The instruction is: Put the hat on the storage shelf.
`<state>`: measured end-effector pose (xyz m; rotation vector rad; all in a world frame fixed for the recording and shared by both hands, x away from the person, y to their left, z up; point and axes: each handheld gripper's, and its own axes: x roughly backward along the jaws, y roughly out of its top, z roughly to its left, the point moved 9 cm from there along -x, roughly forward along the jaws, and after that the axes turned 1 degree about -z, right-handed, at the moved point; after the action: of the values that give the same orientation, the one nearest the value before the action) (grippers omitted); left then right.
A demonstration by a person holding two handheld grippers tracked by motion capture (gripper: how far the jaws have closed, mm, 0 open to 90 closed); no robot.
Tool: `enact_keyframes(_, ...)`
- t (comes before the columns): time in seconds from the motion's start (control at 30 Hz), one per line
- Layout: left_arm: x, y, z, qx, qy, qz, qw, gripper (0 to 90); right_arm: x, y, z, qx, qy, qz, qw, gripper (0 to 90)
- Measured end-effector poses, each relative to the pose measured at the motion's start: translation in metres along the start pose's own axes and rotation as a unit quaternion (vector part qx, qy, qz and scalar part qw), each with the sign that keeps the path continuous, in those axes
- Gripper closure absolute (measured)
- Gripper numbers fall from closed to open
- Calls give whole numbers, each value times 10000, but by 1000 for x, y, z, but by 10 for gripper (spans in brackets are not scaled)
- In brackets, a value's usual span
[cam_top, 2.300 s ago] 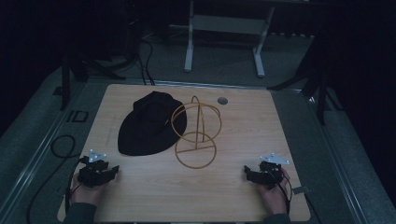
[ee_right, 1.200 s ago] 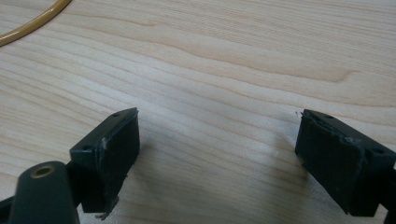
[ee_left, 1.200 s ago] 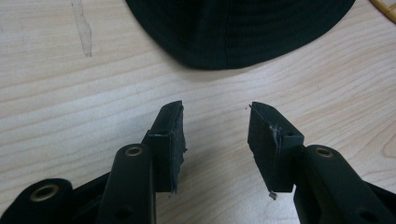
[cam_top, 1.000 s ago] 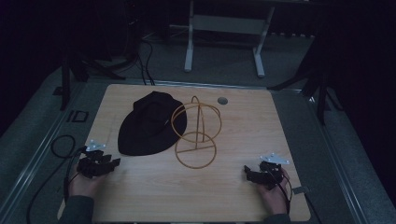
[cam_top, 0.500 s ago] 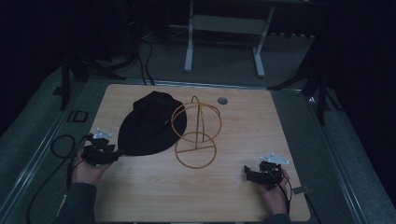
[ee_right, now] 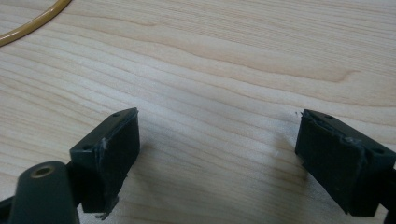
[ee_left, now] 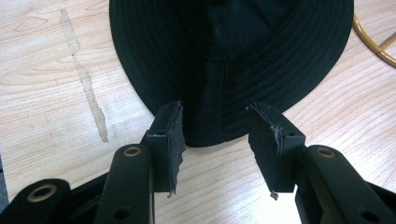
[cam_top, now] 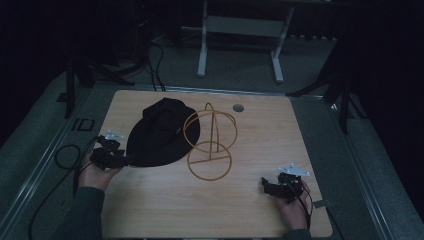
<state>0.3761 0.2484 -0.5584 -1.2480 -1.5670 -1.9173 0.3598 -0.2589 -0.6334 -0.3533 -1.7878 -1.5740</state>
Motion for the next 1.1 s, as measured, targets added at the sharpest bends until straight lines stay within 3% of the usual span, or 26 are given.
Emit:
enact_keyframes(0.5, -2, 21, 1, -191, 66, 236, 9995, 544, 0, 0, 0, 5, 4, -1, 10000, 137)
enact_keyframes(1.1, -9, 46, 1, -469, 141, 686, 9964, 532, 0, 0, 0, 6, 6, 0, 10000, 137)
